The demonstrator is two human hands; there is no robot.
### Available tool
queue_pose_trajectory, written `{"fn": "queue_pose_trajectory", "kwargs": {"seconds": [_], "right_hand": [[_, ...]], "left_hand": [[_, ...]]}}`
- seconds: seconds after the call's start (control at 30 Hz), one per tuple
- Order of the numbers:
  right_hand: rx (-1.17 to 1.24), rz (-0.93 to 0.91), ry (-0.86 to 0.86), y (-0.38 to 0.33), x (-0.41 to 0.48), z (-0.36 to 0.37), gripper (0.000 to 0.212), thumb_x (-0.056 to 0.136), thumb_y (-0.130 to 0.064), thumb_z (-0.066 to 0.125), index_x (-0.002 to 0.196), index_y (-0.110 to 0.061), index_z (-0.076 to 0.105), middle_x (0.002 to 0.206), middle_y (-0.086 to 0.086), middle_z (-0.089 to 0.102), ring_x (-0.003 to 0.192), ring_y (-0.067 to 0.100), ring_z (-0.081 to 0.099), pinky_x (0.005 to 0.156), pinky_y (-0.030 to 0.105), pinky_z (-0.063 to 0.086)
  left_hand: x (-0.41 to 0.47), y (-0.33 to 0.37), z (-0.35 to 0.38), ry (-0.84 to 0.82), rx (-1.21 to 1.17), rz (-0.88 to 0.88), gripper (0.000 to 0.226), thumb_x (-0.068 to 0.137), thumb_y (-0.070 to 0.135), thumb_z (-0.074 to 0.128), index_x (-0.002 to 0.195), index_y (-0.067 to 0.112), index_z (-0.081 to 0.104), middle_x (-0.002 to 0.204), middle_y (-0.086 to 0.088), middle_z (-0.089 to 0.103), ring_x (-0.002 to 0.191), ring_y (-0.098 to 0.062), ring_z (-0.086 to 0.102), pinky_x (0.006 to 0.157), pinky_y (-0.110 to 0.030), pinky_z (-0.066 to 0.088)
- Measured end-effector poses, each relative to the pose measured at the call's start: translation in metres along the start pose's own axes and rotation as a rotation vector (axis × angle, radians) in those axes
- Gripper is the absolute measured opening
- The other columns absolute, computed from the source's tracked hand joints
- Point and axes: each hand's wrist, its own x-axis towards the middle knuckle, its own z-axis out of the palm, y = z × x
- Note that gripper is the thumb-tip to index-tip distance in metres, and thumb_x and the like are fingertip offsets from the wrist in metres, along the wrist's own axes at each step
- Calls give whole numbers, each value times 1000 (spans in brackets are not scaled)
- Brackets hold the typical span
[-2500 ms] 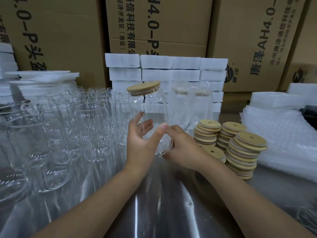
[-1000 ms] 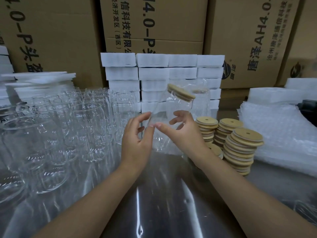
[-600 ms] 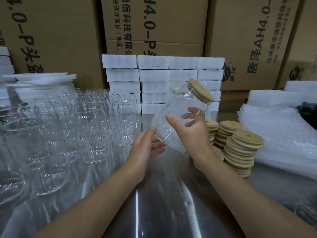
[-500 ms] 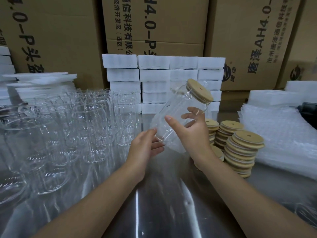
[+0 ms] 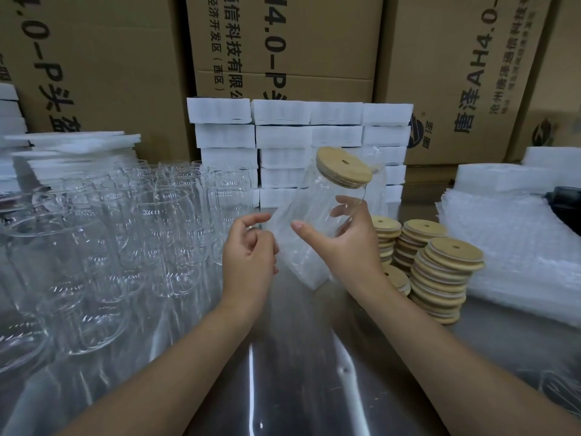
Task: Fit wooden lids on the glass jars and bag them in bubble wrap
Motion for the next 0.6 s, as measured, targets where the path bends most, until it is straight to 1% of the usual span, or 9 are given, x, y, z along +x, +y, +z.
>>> {"fn": "queue_pose_trajectory", "kwargs": {"seconds": [0.07, 0.13, 0.2, 0.27, 0.33, 0.4, 0.47, 0.53, 0.6], "right_hand": [[-11, -8, -9, 0, -1, 2, 69, 58, -58, 81, 110, -35, 41, 102, -12, 51, 90, 5, 50, 75, 22, 41], [-1, -5, -14, 0, -1, 3, 69, 58, -57, 81, 110, -34, 42, 101, -13, 51, 89, 4, 50, 75, 21, 39], [18, 11, -13, 1, 0, 2, 68, 60, -57, 81, 111, -34, 42, 102, -12, 51, 93, 5, 51, 76, 21, 39], [37, 38, -7, 1, 1, 0, 68, 61, -59, 79, 112, -34, 42, 104, -12, 51, 96, 7, 52, 78, 24, 42], [64, 70, 5, 1, 2, -2, 67, 63, -59, 78, 113, -32, 43, 105, -10, 51, 98, 9, 53, 81, 27, 45], [102, 101, 18, 1, 3, -3, 65, 65, -57, 78, 114, -30, 44, 107, -7, 53, 101, 11, 53, 87, 30, 47], [134, 123, 23, -1, 3, -2, 65, 66, -57, 77, 115, -28, 46, 107, -6, 55, 102, 12, 54, 89, 31, 47], [159, 133, 12, -3, 2, -1, 68, 64, -61, 75, 116, -27, 47, 106, -6, 56, 101, 11, 54, 85, 27, 46], [179, 133, -24, -5, 0, -1, 73, 57, -68, 70, 114, -29, 47, 106, -7, 57, 97, 6, 55, 76, 21, 43]], "left_hand": [[-4, 4, 1, -42, -19, 103, 30, 92, -3, 47, 98, 24, 57, 56, 10, 54, 52, -4, 49, 47, -19, 43], [-8, 5, 2, -118, -29, 166, 24, 88, 9, 52, 104, 26, 54, 70, 7, 57, 67, -5, 55, 59, -24, 48], [-11, 3, 2, -203, 8, 216, 34, 80, 19, 56, 111, 29, 50, 84, 3, 56, 82, -5, 56, 75, -29, 48], [-13, -1, -1, -288, 129, 300, 50, 74, 31, 61, 121, 30, 43, 97, 1, 54, 95, -6, 55, 89, -24, 44], [-13, -6, -2, -355, 319, 409, 70, 70, 40, 63, 132, 27, 35, 114, -1, 51, 110, -9, 50, 100, -17, 34], [-12, -13, -2, -365, 488, 545, 83, 69, 37, 72, 138, 24, 29, 127, 0, 42, 119, -7, 43, 106, -11, 26], [-10, -18, -1, -345, 556, 636, 93, 66, 23, 82, 142, 23, 28, 132, 0, 32, 127, -4, 32, 110, -10, 21], [-7, -19, -1, -327, 546, 670, 101, 63, 12, 87, 142, 25, 25, 134, 2, 25, 132, -2, 25, 112, -10, 19], [-5, -19, -1, -283, 507, 684, 103, 62, 8, 87, 142, 27, 25, 135, 7, 21, 135, -5, 24, 112, -10, 21]]}}
